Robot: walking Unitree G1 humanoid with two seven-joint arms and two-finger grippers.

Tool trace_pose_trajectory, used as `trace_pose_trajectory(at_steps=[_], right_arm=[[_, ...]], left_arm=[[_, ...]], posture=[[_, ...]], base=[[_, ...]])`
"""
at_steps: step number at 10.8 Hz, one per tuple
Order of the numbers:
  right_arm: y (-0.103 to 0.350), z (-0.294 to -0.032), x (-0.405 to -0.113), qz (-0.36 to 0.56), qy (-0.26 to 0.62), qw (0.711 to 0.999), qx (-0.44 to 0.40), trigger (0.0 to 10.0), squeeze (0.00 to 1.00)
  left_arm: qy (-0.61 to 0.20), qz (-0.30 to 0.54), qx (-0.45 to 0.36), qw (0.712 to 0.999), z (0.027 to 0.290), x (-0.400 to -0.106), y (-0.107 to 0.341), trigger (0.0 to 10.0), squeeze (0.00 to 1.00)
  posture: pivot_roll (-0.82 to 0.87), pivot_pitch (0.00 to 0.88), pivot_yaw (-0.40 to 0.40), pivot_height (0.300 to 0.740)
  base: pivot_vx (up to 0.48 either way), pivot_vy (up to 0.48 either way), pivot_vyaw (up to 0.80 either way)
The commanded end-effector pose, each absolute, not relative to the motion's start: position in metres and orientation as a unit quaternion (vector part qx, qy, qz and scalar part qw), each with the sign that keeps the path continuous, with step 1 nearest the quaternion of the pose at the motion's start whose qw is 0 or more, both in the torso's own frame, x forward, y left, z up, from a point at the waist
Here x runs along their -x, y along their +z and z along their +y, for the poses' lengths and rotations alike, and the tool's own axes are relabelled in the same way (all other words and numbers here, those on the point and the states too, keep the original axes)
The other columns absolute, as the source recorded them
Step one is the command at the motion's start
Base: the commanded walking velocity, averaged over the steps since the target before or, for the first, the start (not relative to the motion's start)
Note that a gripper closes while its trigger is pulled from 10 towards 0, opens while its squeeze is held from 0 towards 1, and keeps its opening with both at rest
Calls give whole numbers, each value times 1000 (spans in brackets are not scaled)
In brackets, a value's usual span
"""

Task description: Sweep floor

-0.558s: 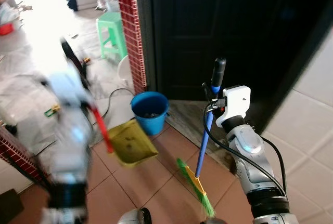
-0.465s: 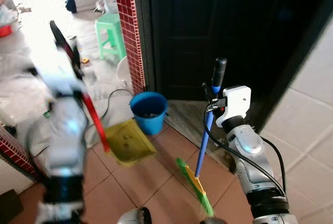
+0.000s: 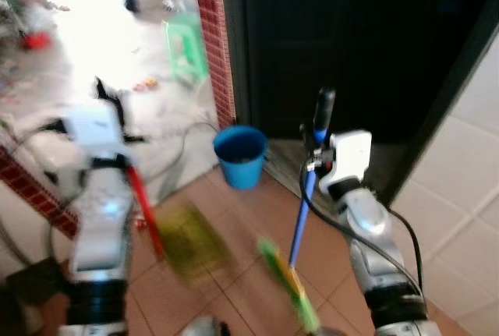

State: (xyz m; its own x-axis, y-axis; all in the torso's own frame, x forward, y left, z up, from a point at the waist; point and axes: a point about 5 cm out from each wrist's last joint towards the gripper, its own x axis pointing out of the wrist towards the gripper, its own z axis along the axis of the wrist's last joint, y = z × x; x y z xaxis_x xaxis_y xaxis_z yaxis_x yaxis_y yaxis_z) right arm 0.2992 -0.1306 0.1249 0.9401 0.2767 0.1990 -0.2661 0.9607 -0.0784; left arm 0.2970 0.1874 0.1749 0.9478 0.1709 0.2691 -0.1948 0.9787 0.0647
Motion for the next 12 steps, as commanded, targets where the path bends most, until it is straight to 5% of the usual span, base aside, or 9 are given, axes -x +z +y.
trace_pose_trajectory(at_steps=[1, 5, 9, 12], right_arm=[[137, -129, -302, -134, 140, 981, 32, 10000, 0], [138, -125, -305, -133, 170, 975, 48, 10000, 0], [140, -119, -300, -140, 187, 971, 49, 10000, 0], [138, -128, -286, -135, 182, 973, 47, 10000, 0]], left_arm=[[79, -141, -52, 985, 184, -299, 179, 10000, 0], [54, -22, -40, 998, 178, -286, 110, 10000, 0], [30, -47, -31, 998, 172, -290, 121, 10000, 0], [45, -58, -38, 997, 166, -271, 118, 10000, 0]], posture=[[-61, 0, 105, 740], [-71, 0, 101, 740], [-86, 0, 93, 740], [-70, 0, 53, 740]], base=[[0, 0, 0], [0, 0, 0], [0, 0, 742], [0, 0, 0]])
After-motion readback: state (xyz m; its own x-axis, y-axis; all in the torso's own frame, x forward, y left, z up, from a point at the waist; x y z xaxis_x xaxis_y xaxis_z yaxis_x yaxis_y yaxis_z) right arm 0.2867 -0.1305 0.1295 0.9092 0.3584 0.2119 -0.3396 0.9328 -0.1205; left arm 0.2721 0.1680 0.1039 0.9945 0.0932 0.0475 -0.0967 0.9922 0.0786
